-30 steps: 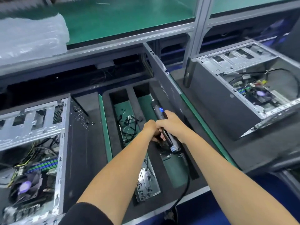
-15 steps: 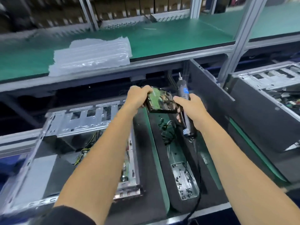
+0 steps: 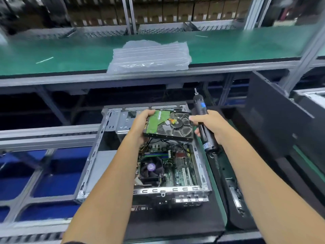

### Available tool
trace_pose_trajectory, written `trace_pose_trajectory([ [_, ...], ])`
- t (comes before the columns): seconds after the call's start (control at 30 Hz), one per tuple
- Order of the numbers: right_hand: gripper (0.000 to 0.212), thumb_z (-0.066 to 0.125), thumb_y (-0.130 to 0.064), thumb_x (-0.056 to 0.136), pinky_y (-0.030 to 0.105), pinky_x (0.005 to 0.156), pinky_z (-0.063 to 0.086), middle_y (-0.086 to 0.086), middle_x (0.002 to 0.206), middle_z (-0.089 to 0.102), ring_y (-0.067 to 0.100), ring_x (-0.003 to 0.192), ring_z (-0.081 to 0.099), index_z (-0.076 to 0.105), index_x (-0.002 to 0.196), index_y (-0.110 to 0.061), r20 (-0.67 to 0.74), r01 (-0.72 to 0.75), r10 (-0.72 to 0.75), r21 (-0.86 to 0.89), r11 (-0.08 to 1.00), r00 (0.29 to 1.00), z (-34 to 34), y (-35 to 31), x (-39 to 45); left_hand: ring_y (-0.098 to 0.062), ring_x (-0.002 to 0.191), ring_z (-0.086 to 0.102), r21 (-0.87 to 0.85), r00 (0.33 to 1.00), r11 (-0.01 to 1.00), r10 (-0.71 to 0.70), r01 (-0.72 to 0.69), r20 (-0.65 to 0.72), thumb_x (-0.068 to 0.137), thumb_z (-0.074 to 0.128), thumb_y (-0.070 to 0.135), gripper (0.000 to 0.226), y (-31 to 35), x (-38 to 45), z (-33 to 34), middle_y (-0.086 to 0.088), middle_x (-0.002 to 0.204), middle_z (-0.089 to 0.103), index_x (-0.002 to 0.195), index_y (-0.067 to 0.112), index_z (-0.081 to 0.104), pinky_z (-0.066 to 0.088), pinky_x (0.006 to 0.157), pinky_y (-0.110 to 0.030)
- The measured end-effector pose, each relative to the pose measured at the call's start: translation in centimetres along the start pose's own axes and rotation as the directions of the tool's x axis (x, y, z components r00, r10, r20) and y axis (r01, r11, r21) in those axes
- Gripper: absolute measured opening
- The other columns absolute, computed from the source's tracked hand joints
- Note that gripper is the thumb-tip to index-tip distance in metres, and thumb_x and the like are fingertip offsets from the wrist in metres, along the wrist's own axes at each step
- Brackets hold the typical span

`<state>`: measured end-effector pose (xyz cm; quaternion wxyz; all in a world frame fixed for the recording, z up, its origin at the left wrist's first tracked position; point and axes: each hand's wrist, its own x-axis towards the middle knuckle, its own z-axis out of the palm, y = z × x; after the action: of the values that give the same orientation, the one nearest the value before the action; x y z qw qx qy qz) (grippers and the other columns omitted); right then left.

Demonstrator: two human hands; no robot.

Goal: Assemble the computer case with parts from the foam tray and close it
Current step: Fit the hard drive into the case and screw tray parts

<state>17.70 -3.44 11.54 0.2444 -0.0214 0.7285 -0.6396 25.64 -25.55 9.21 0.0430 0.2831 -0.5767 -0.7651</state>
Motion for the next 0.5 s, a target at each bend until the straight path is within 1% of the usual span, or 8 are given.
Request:
trace_pose_trajectory([
  [0.07,0.024,0.078,-0.006,0.078,0.028,0.047,0.05,0.007,0.066,0.067,0.021,0.045,0.059,0.063,0.096,-0.003,0.016,-0.034,0.034,-0.018,0.999,0.999,0.7,0.7,0.1,-0.018,0.059,0.069,0.033,0.999,0.998,-0.046,0.046,-0.006,0.075,0.068,0.036,0.015,-0.9,0.2,-1.0,0.0,0.074,0.073,0.077,0.022,0.072,0.052,0.053,-0.026],
  [0.17,0.02,0.073,0.002,0.075,0.029,0.047,0.05,0.014,0.066,0.062,0.021,0.045,0.056,0.061,0.091,0.002,0.042,-0.087,0.088,-0.035,0.996,0.995,1.5,1.4,0.1,-0.02,0.058,0.068,0.035,0.993,0.995,-0.097,0.095,0.073,0.08,0.067,0.033,0.019,-1.6,0.6,-1.9,-0.004,0.074,0.072,0.074,0.017,0.076,0.055,0.057,-0.028],
  [0.23,0.018,0.071,0.005,0.075,0.029,0.046,0.049,0.013,0.061,0.06,0.021,0.044,0.056,0.06,0.088,0.001,0.052,-0.102,0.104,-0.032,0.994,0.993,1.7,1.8,0.1,-0.018,0.056,0.067,0.048,0.987,0.995,-0.098,0.092,0.129,0.084,0.064,0.031,0.026,-1.7,0.9,-2.3,-0.004,0.071,0.072,0.067,0.016,0.077,0.054,0.053,-0.025],
  [0.27,0.018,0.071,0.005,0.075,0.029,0.046,0.049,0.014,0.06,0.06,0.021,0.044,0.056,0.061,0.089,0.001,0.056,-0.106,0.108,-0.033,0.994,0.993,1.7,2.0,0.2,-0.018,0.055,0.066,0.063,0.985,0.994,-0.096,0.088,0.144,0.086,0.062,0.031,0.028,-1.7,1.0,-2.4,-0.004,0.071,0.071,0.067,0.016,0.077,0.053,0.051,-0.024],
  [0.37,0.022,0.072,0.004,0.075,0.028,0.046,0.05,0.016,0.062,0.061,0.02,0.045,0.056,0.062,0.095,0.003,0.059,-0.112,0.113,-0.017,0.994,0.992,1.7,2.2,0.4,-0.019,0.06,0.069,0.103,0.985,0.991,-0.095,0.08,0.144,0.089,0.058,0.039,0.029,-1.5,0.9,-2.6,-0.004,0.076,0.073,0.084,0.015,0.073,0.054,0.052,-0.025],
  [0.43,0.023,0.073,0.005,0.074,0.028,0.046,0.05,0.014,0.061,0.062,0.02,0.044,0.056,0.061,0.094,0.003,0.068,-0.116,0.115,0.007,0.993,0.991,1.7,2.0,0.5,-0.02,0.071,0.072,0.115,0.99,0.991,-0.081,0.067,0.117,0.092,0.051,0.048,0.037,-1.4,0.8,-2.7,-0.004,0.085,0.075,0.093,0.017,0.071,0.055,0.055,-0.028],
  [0.47,0.024,0.073,0.006,0.074,0.028,0.046,0.05,0.013,0.062,0.062,0.02,0.045,0.056,0.061,0.095,0.002,0.073,-0.117,0.115,0.018,0.993,0.991,1.7,1.9,0.6,-0.021,0.079,0.072,0.127,0.991,0.989,-0.084,0.07,0.106,0.093,0.048,0.052,0.041,-1.4,0.8,-2.8,-0.005,0.092,0.075,0.1,0.018,0.07,0.056,0.061,-0.03],
  [0.5,0.026,0.074,0.006,0.073,0.027,0.047,0.05,0.014,0.064,0.063,0.019,0.045,0.056,0.062,0.096,0.003,0.075,-0.118,0.116,0.024,0.993,0.99,1.7,1.9,0.6,-0.022,0.088,0.071,0.147,0.991,0.986,-0.091,0.076,0.093,0.092,0.047,0.054,0.045,-1.5,0.7,-2.9,-0.006,0.101,0.073,0.108,0.017,0.067,0.057,0.071,-0.035],
])
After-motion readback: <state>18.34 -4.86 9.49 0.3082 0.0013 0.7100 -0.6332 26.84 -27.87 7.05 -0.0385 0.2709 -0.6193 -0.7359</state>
